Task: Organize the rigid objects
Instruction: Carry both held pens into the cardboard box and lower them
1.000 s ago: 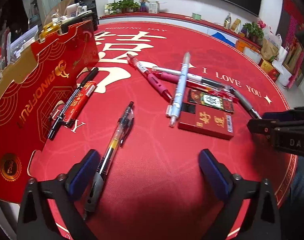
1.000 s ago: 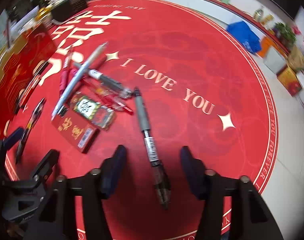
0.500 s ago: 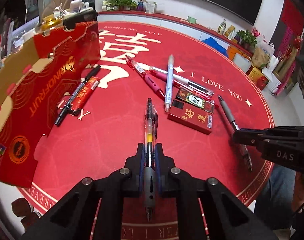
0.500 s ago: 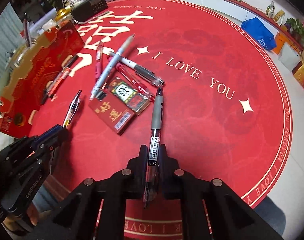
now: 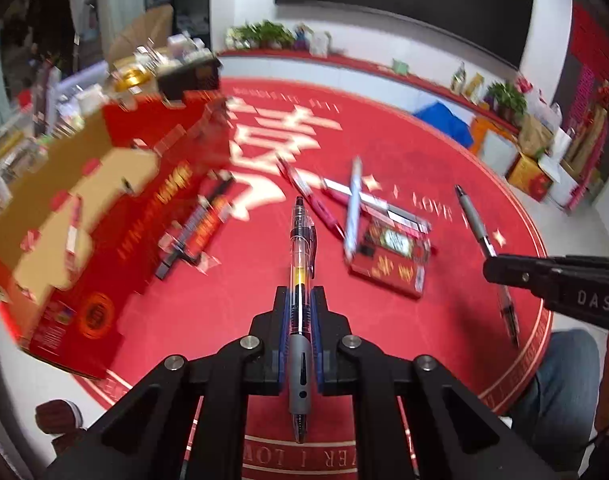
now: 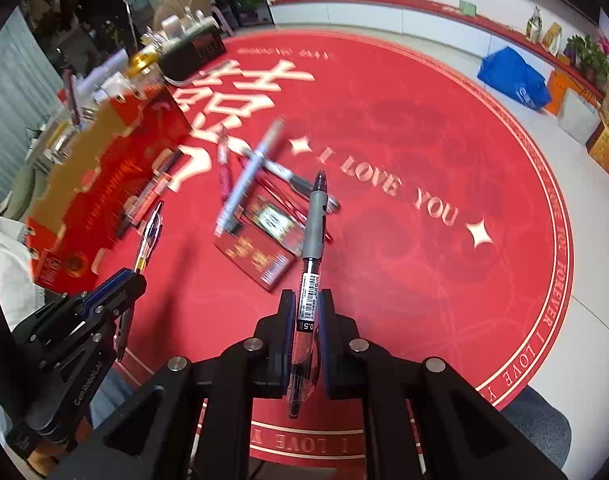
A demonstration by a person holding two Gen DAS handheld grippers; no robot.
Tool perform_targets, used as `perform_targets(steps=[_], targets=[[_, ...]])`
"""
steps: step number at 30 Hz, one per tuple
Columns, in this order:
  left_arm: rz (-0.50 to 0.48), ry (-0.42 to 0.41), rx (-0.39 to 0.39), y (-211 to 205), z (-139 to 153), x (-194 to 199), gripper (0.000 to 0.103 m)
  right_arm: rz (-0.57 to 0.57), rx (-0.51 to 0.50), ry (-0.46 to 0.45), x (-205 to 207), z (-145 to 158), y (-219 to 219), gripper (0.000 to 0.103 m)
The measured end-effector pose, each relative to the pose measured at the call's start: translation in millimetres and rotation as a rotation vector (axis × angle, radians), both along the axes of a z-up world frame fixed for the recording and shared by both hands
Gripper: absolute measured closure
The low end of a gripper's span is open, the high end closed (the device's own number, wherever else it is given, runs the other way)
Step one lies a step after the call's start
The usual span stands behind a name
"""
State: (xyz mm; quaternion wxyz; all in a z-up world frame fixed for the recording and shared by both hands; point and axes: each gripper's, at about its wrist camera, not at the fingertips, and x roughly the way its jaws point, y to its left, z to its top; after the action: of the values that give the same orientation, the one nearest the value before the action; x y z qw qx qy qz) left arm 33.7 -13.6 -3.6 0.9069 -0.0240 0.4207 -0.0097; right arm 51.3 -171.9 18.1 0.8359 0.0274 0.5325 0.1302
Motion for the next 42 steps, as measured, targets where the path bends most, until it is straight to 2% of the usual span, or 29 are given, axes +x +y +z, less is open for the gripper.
perform_targets(steps=[4, 9, 20, 31, 42], targets=[[0.050, -0.073, 0.027, 9, 26, -4, 0.092, 0.020, 0.032, -0.054, 1, 22, 15, 0.091], [0.099, -0.117, 0.044, 30, 50, -7, 0.092, 0.081, 0.051, -0.108, 7, 46, 45, 0.091], [0.257, -0.161, 0.083, 100, 73, -12, 0.093, 0.262, 0.106, -0.202, 11, 89, 136, 0.091], [0.389, -0.179, 0.121, 165, 81, -11, 0.093, 0.392, 0.137, -0.211, 19, 97, 220, 0.091], [0.450, -0.159, 0.108, 202, 71, 2, 0.093, 0.456, 0.112, -0.188, 36, 86, 275, 0.091]])
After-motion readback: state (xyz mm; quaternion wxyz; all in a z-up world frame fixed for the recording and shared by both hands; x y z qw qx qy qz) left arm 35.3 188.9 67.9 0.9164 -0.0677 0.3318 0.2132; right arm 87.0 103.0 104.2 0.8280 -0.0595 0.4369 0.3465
